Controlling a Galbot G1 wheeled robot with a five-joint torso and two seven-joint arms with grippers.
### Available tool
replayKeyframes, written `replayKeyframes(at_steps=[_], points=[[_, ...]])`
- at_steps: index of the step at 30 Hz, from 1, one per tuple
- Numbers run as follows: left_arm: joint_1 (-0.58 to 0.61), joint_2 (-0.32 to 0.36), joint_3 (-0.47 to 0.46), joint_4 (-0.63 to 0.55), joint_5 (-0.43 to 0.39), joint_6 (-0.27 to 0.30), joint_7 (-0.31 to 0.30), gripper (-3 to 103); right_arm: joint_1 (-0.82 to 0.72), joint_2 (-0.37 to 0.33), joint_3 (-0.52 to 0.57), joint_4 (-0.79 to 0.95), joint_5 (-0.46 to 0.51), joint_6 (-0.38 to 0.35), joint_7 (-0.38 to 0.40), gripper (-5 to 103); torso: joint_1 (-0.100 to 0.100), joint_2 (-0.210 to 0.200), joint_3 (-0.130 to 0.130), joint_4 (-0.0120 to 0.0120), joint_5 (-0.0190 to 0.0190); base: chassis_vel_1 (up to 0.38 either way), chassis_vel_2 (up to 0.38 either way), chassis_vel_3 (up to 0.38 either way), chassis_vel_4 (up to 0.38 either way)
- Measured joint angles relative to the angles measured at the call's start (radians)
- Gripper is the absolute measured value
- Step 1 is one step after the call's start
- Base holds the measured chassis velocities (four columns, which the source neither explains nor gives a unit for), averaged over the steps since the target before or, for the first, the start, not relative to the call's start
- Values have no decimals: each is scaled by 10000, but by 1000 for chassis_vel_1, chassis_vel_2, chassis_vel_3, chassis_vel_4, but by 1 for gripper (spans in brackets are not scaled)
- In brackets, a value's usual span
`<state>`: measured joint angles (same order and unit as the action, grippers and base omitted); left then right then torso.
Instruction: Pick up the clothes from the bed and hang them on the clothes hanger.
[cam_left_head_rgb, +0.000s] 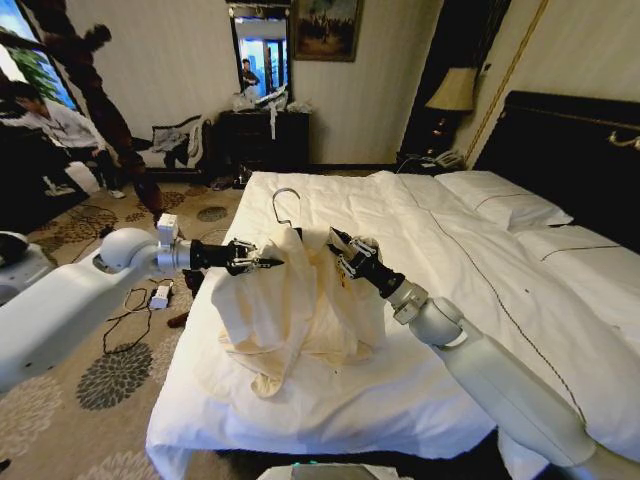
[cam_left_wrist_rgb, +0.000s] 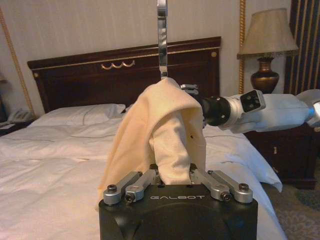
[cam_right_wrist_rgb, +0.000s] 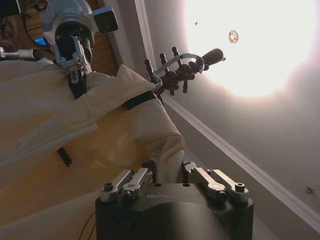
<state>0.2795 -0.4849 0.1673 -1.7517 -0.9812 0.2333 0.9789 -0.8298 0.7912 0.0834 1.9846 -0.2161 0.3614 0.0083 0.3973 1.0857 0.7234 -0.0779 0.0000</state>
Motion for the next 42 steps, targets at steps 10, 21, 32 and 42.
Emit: replayKeyframes(at_steps=[10, 21, 32, 42], points=[[-87, -106, 107, 182, -15, 2, 262, 17, 67, -59, -30, 30, 640, -191, 118, 22, 0, 0, 0, 1, 2, 0, 0, 0, 0], [173, -90, -173, 256, -71, 99, 153, 16, -299, -417, -72, 421, 2700, -512, 300, 65, 0, 0, 0, -1, 0, 0, 0, 0, 0], [678, 33, -716, 524, -156, 103, -79, 16, -862, -950, -263, 1761, 6707, -88, -558, 99, 0, 1, -1, 0, -1, 0, 0, 0, 0], [1404, 175, -1427, 256, -545, 108, -413, 16, -984, -1065, -162, 2887, 10922, -907, 604, 100, -1, 1, -1, 0, 0, 0, 0, 0, 0]])
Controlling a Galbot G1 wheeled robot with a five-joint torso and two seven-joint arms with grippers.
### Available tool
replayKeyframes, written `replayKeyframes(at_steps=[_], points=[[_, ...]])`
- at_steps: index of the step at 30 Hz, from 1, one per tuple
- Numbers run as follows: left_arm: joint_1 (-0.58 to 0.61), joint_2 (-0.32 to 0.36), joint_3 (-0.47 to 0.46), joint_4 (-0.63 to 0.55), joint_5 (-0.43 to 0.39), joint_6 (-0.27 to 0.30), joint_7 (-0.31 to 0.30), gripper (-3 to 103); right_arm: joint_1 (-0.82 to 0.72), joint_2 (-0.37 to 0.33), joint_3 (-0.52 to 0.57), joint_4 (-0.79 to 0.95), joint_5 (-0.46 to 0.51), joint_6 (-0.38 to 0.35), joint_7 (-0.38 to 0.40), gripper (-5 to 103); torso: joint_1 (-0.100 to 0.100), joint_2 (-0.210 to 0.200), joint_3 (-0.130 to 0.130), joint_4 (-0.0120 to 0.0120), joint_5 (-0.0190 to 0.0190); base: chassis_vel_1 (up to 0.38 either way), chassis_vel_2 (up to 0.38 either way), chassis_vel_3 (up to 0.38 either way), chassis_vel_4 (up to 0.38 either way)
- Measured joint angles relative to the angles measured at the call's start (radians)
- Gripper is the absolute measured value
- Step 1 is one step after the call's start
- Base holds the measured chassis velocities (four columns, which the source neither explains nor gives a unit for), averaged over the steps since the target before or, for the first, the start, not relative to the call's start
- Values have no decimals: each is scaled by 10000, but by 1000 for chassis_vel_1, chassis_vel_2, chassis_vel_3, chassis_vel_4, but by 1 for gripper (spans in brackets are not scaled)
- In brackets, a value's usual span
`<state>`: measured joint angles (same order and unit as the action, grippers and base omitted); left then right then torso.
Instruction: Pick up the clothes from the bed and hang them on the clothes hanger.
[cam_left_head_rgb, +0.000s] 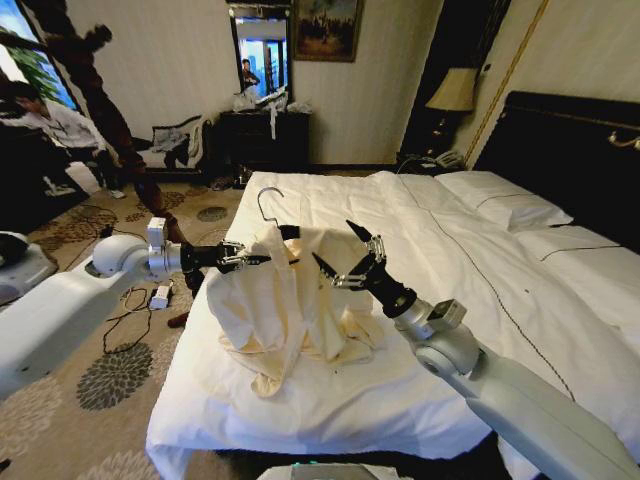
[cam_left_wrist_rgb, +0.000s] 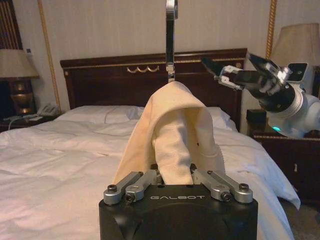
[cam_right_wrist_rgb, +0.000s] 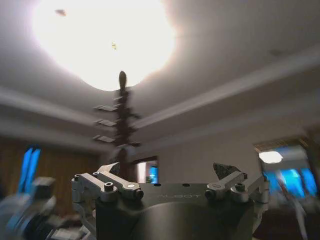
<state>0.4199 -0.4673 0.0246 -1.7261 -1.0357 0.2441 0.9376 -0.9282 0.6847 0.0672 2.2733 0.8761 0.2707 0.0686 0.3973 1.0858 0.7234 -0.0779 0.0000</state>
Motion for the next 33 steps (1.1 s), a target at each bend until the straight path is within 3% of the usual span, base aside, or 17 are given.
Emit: replayKeyframes(at_steps=[1, 3, 5, 6, 9, 10, 12, 17, 19, 22, 25, 27, 30, 32, 33], points=[[0, 0, 0, 0, 0, 0, 0, 16, 0, 0, 0, 0, 0, 0, 0, 100, 0, 0, 0, 0, 0, 0, 0, 0, 0], [140, 150, -263, -64, -417, -9, -327, 16, 9, 1, 323, 208, 1193, -216, 736, 100, 0, 0, 0, 0, 0, 0, 0, 0, 0], [231, 327, -565, 9, -886, -18, -717, 16, -8, -71, 670, 259, 1694, -253, 1114, 100, 0, 0, 0, 0, 0, 0, 0, 0, 0], [231, 327, -565, 9, -886, -18, -717, 16, -8, -71, 670, 259, 1694, -253, 1114, 100, 0, 0, 0, 0, 0, 0, 0, 0, 0], [26, 704, -898, 477, -1865, 66, -1764, 16, -293, -267, 1594, 51, 1761, -195, 1247, 100, 0, 0, 0, 3, 0, 0, 0, 0, 0], [26, 704, -898, 477, -1865, 66, -1764, 16, -293, -267, 1594, 51, 1761, -195, 1247, 100, 0, 0, 0, 3, 0, 0, 0, 0, 0], [-356, 922, -944, 999, -2252, 322, -2329, 16, -690, -395, 2258, 8, 1660, -187, 1154, 100, 0, 0, 0, 0, 0, 0, 0, 0, 0], [-1287, 1080, -797, 2069, -2252, 763, -2712, 16, -1343, -692, 3093, 117, 1597, -204, 1096, 100, 0, 0, 0, -1, 0, 0, 0, 0, 0], [-2721, 1086, -105, 3377, -2205, 1250, -2920, 16, -1874, -1024, 3724, 265, 1579, -215, 1086, 100, 0, 0, 1, 1, -8, 0, 0, 0, 0], [-3380, 1025, 264, 3911, -2188, 1430, -3002, 16, -2008, -1129, 3920, 296, 1580, -217, 1093, 100, 0, 0, 0, 1, 2, 0, 0, 0, 0], [-5476, 678, 1940, 5310, -2189, 1827, -3282, 16, -2241, -1354, 4296, 321, 1592, -236, 1141, 100, -1, 0, 1, 3, -1, 0, 0, 0, 0], [-5758, 594, 2202, 5504, -2188, 1879, -3307, 16, -2262, -1378, 4323, 322, 1593, -244, 1151, 100, 0, 0, 1, 1, 3, 0, 0, 0, 0], [-7162, -26, 3520, 6649, -2065, 2217, -3362, 16, -2343, -1423, 4371, 341, 1573, -308, 1190, 100, 1, -1, 2, -2, -1, 0, 0, 0, 0], [-7349, -140, 3678, 6832, -2022, 2230, -3357, 16, -2353, -1423, 4371, 342, 1566, -315, 1190, 100, 1, -1, 2, -1, -1, 0, 0, 0, 0], [-8021, -568, 4135, 7538, -1902, 2235, -3317, 16, -2402, -1404, 4371, 343, 1501, -326, 1191, 100, 2, -1, 2, 0, -4, 0, 0, 0, 0]])
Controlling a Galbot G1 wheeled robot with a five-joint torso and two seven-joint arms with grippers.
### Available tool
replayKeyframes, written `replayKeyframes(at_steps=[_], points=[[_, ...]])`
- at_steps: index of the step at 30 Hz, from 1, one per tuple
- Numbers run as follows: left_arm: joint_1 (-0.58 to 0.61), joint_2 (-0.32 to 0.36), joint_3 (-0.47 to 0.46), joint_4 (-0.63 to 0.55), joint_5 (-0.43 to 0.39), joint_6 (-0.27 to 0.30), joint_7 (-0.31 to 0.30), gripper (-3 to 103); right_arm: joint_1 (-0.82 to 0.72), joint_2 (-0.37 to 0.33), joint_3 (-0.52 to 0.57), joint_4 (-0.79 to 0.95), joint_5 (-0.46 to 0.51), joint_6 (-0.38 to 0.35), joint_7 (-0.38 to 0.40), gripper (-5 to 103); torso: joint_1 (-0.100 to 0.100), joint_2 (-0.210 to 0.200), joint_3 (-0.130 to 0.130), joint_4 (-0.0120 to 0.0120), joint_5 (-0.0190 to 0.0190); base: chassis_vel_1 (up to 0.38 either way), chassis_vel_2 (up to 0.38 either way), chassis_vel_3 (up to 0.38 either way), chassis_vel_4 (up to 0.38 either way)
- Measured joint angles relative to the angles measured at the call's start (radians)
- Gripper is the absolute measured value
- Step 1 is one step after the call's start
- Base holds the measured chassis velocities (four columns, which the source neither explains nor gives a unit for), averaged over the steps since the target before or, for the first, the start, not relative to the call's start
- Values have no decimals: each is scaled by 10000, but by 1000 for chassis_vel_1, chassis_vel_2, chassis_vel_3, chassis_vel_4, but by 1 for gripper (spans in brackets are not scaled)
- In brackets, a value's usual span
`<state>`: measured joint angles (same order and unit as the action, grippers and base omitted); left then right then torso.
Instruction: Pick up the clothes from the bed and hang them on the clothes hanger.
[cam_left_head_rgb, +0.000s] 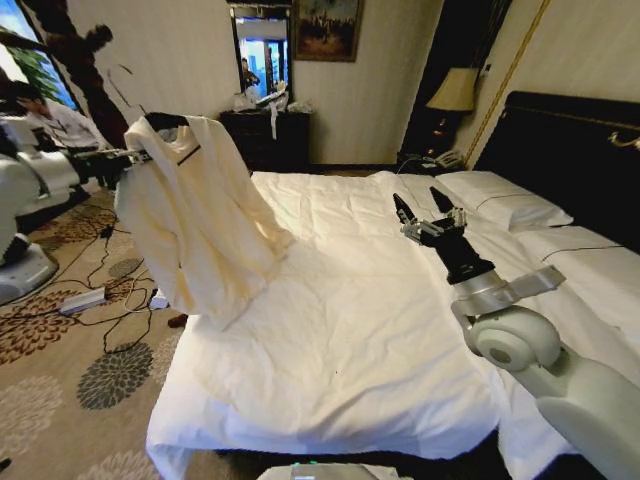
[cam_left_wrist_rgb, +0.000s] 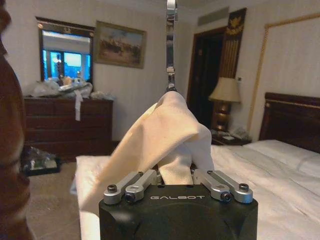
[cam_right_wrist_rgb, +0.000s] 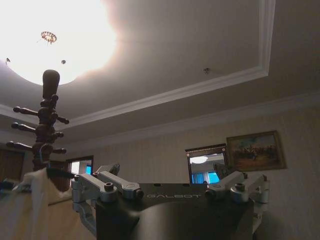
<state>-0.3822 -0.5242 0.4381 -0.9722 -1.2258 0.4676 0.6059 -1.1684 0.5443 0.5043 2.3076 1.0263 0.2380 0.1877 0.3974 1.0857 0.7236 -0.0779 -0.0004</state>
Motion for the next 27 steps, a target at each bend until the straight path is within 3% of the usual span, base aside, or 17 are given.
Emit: replayKeyframes(at_steps=[3, 8, 20, 27], points=[[-928, -672, 375, 1022, 111, -12, 26, 16, -39, 79, -23, -81, -98, -3, -5, 100, 0, 0, 0, -2, 8, 0, 0, 0, 0], [-1571, -1204, 465, 1693, 119, -32, -283, 16, -4, 165, -112, -185, -214, -8, -4, 100, 1, 0, 0, -1, 7, 0, 0, 0, 0], [-1582, -929, 362, 1446, 106, -138, -721, 16, -14, 91, -252, -200, -627, -19, 180, 100, -1, 0, -2, 4, 1, 0, 0, 0, 0], [-1996, -1019, 505, 1986, 71, -43, -738, 16, -296, 11, -98, -68, -775, -35, 242, 100, -2, 1, -2, 2, 3, 0, 0, 0, 0]])
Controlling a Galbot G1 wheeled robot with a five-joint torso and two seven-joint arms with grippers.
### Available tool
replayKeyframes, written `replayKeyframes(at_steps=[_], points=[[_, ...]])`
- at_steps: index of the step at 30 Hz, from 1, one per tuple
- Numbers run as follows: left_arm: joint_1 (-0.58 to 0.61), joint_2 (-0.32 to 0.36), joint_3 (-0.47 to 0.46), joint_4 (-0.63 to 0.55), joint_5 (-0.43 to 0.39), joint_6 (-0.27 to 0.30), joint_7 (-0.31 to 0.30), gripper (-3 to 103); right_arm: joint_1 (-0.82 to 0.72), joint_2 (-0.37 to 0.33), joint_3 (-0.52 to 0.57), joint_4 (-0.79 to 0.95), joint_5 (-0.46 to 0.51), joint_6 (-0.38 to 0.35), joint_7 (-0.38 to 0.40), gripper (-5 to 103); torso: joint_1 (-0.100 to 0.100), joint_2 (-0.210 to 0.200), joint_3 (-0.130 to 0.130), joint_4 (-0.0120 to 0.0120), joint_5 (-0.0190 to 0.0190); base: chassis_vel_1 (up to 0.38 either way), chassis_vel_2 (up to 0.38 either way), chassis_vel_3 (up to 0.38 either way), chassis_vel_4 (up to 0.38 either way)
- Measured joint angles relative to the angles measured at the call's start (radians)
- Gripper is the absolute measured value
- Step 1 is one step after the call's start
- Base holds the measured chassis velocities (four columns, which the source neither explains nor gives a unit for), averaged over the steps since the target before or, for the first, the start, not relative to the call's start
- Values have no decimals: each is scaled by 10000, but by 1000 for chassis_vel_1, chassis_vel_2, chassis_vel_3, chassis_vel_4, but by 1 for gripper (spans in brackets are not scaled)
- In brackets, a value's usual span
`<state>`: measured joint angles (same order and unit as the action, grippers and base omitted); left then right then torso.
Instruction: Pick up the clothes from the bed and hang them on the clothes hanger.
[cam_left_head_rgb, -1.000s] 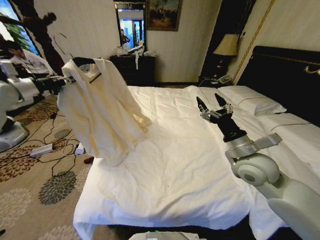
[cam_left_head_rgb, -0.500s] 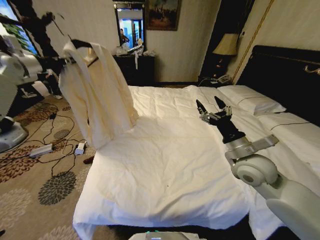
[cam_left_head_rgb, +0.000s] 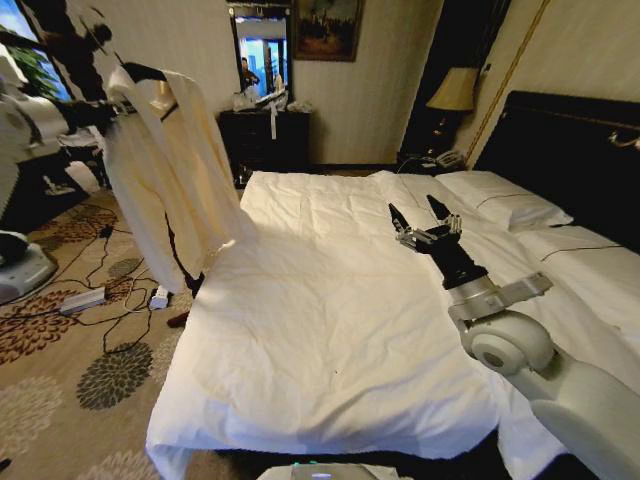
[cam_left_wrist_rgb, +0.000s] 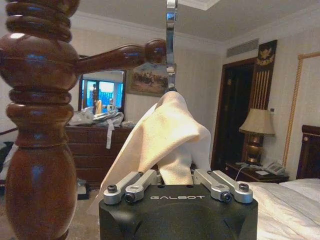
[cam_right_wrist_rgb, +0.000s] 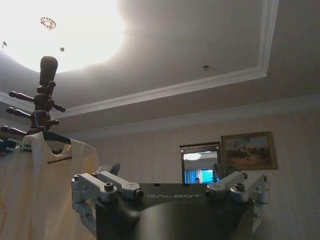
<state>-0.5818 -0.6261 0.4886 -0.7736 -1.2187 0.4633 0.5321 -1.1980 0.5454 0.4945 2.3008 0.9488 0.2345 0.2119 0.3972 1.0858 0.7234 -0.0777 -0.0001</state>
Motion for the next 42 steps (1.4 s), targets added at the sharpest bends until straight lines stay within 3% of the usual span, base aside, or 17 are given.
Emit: replayKeyframes(at_steps=[22, 39, 42], points=[[-331, -607, -79, 1446, 37, 1154, -777, 16, -184, 93, 24, -190, -290, 53, -12, 100, 0, 0, 0, 1, 1, 0, 0, 0, 0], [-249, -1105, -514, 1772, 68, 1216, -1181, 16, -608, 354, 197, -234, -540, 95, -35, 100, 2, 1, 2, -8, 1, 0, 0, 0, 0], [-266, -1146, -556, 1908, 18, 1210, -1273, 16, -623, 443, 197, -257, -592, 108, -41, 100, 1, 1, 1, 2, 1, 0, 0, 0, 0]])
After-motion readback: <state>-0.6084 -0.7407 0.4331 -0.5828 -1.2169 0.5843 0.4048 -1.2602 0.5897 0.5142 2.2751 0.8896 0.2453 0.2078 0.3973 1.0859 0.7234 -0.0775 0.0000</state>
